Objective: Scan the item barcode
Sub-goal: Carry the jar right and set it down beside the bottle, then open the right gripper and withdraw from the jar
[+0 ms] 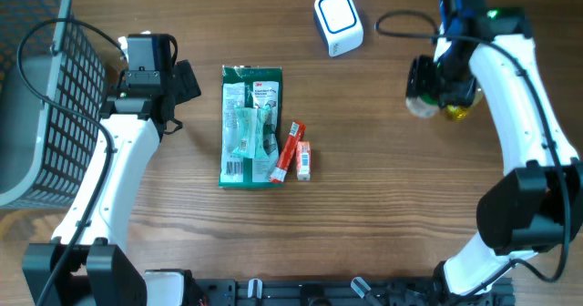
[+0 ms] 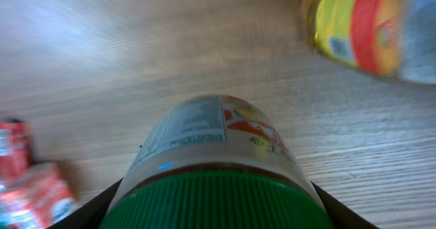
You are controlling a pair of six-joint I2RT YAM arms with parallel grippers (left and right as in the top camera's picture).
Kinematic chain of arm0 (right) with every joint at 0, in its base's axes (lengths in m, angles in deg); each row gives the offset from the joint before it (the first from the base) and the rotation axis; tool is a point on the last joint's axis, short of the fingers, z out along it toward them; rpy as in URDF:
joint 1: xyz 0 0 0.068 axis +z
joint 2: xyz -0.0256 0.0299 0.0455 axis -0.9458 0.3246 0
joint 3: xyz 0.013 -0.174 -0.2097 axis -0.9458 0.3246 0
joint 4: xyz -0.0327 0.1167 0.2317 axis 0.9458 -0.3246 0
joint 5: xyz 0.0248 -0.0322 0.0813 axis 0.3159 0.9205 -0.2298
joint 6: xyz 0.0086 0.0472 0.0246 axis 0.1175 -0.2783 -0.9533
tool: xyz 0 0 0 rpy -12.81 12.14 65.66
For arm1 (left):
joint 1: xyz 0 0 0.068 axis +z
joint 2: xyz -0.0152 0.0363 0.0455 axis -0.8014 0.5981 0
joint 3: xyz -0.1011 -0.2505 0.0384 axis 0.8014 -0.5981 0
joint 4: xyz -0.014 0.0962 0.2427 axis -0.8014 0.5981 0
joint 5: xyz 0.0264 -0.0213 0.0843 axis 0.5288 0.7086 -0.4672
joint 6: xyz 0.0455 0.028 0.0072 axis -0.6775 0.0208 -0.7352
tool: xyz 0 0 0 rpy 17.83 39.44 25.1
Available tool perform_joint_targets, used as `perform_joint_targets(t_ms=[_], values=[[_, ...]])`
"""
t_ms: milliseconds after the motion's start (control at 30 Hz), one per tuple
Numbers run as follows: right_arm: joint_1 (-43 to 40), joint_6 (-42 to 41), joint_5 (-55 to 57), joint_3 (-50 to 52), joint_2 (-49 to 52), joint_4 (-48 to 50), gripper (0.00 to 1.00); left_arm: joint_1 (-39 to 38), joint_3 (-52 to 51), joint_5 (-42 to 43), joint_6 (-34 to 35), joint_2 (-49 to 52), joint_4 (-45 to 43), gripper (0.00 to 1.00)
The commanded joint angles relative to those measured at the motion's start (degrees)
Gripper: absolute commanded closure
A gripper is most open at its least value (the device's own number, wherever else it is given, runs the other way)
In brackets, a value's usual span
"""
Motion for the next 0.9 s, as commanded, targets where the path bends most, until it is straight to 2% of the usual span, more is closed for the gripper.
perform_joint_targets(t_ms=[0,67,100,267,333,367,400,467,767,800,867], values=[[0.3,-2.1,2.0,8.9,0.4,6.2,0.75,0.3,0.6,-0.5,-0.5,0.0,-0.2,0.00],[0.3,-2.3,2.0,14.3,0.4,11.9,0.72,0.3,0.6,-0.5,-0.5,0.0,-0.2,0.00],[0.3,-3.4,2.0,16.3,0.4,13.9,0.66,0.3,0.6,-0.5,-0.5,0.0,-0.2,0.00],[0.3,-4.5,2.0,23.4,0.4,21.1,0.62,0.3,0.6,-0.5,-0.5,0.0,-0.2,0.00],[0.3,-4.4,2.0,24.4,0.4,22.6,0.43,0.3,0.6,-0.5,-0.5,0.0,-0.2,0.00],[0.3,-4.3,2.0,24.4,0.4,22.8,0.27,0.3,0.6,-0.5,-0.5,0.0,-0.2,0.00],[0.3,-4.1,2.0,24.4,0.4,23.1,0.15,0.3,0.6,-0.5,-0.5,0.0,-0.2,0.00],[0.3,-3.4,2.0,23.3,0.1,22.2,0.00,0.3,0.6,-0.5,-0.5,0.0,-0.2,0.00],[1.4,0.4,0.4,3.6,-3.9,11.0,0.01,0.3,0.6,-0.5,-0.5,0.0,-0.2,0.00],[1.9,0.7,-1.2,2.0,-4.2,10.5,0.05,0.3,0.6,-0.5,-0.5,0.0,-0.2,0.00],[3.1,1.5,-6.4,0.4,-4.9,10.4,0.21,0.3,0.6,-0.5,-0.5,0.0,-0.2,0.00]])
